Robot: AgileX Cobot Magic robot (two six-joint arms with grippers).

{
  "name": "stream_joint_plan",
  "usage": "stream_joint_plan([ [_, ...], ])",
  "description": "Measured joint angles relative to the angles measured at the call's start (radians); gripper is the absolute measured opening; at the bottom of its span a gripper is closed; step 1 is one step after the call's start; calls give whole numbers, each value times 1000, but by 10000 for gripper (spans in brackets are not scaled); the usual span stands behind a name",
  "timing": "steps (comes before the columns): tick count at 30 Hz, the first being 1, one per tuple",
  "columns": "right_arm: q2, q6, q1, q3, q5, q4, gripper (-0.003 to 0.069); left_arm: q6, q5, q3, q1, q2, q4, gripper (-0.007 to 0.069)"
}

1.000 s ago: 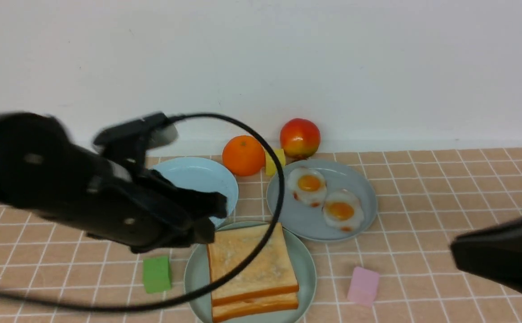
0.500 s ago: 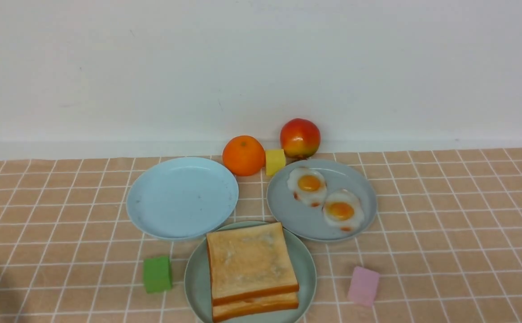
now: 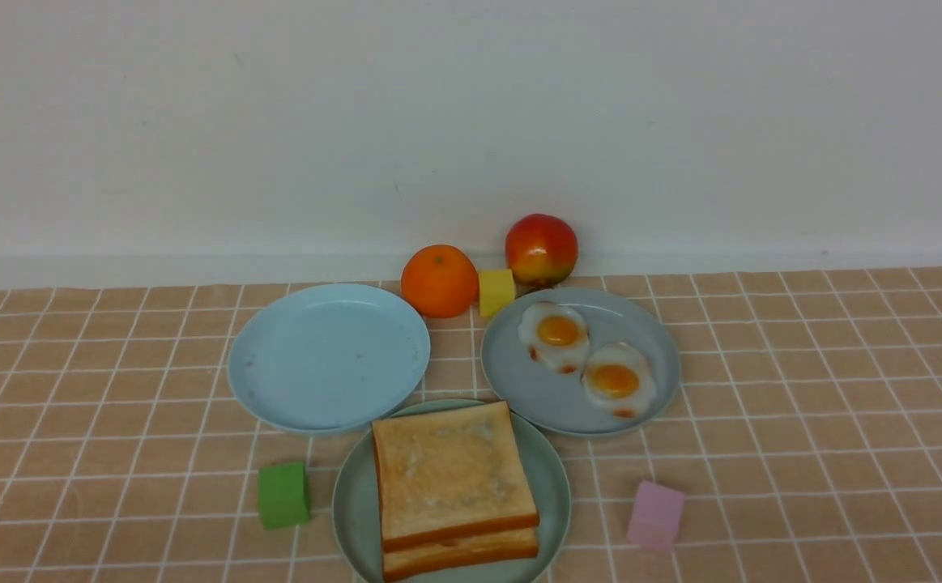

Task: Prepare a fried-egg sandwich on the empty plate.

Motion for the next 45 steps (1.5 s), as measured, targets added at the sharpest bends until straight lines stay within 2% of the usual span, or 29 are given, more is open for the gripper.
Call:
stream_joint_plan([
  [13,0,0,0,0,1,0,-9,2,-32,25,0,-28,14,-13],
  [15,0,1,0,0,1,0,-9,15,-64,44,0,-59,52,-13],
  [17,0,1,0,0,1,0,-7,40,-176,113,6,-151,188,-13],
  [19,0,1,0,0,1,0,-6,43,-218,151,19,-183,235,-13],
  [20,0,1,0,0,1,0,-6,47,-287,238,66,-230,311,-13],
  [21,0,1,0,0,1,0,-6,47,-295,238,72,-234,311,-13],
  [24,0,1,0,0,1,-1,-3,51,-379,402,203,-287,403,-13],
  [29,0,1,0,0,1,-2,1,53,-384,559,318,-297,411,-13],
  [37,-1,1,0,0,1,-2,7,102,-406,564,380,-297,411,-10],
  [45,-1,1,0,0,1,-2,15,102,-407,564,425,-297,405,-2],
])
